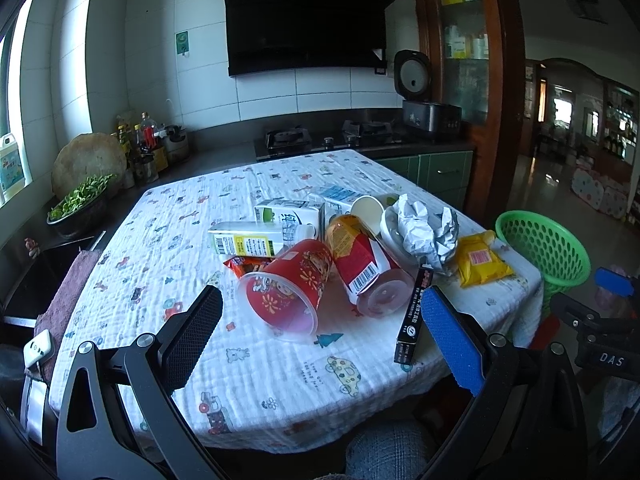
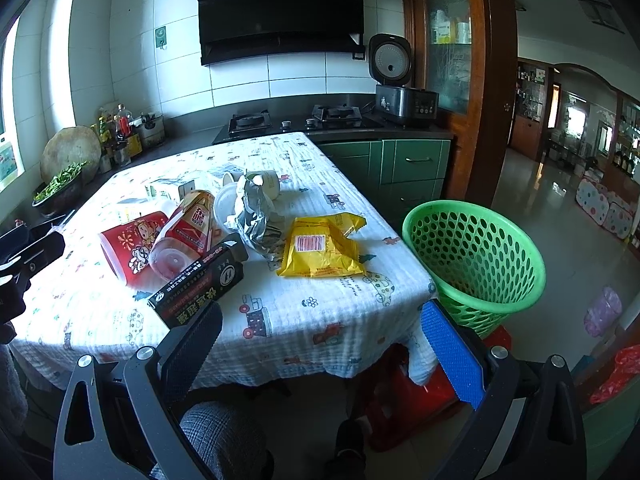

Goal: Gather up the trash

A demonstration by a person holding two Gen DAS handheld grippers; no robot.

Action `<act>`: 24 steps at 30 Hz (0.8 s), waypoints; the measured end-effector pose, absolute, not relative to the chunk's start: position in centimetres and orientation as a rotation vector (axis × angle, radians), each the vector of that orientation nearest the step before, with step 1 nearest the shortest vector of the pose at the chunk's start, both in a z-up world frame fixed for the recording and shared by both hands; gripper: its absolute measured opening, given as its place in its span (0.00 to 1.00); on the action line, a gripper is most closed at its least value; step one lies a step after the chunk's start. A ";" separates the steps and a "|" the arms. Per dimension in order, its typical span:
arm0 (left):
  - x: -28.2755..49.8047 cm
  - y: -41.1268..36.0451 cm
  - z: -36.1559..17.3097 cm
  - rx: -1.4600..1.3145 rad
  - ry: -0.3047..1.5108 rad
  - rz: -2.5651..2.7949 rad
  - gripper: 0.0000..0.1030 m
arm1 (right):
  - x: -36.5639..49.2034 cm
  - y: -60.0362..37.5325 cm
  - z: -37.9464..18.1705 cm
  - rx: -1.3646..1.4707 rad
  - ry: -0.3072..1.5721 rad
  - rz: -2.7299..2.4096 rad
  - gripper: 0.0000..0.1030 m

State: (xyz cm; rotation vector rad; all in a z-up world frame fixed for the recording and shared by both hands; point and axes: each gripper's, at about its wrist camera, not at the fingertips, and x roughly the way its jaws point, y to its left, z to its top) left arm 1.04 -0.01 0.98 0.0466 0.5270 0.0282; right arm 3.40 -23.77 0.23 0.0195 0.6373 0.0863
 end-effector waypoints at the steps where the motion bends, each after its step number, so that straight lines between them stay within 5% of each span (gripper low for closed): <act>1: 1.1 0.0 1.0 0.047 0.528 0.029 0.95 | 3.5 -23.8 0.2 0.019 0.638 0.087 0.94; 24: 3.5 1.8 0.7 0.051 0.539 0.065 0.95 | 7.7 -23.0 -0.6 0.012 0.687 0.114 0.94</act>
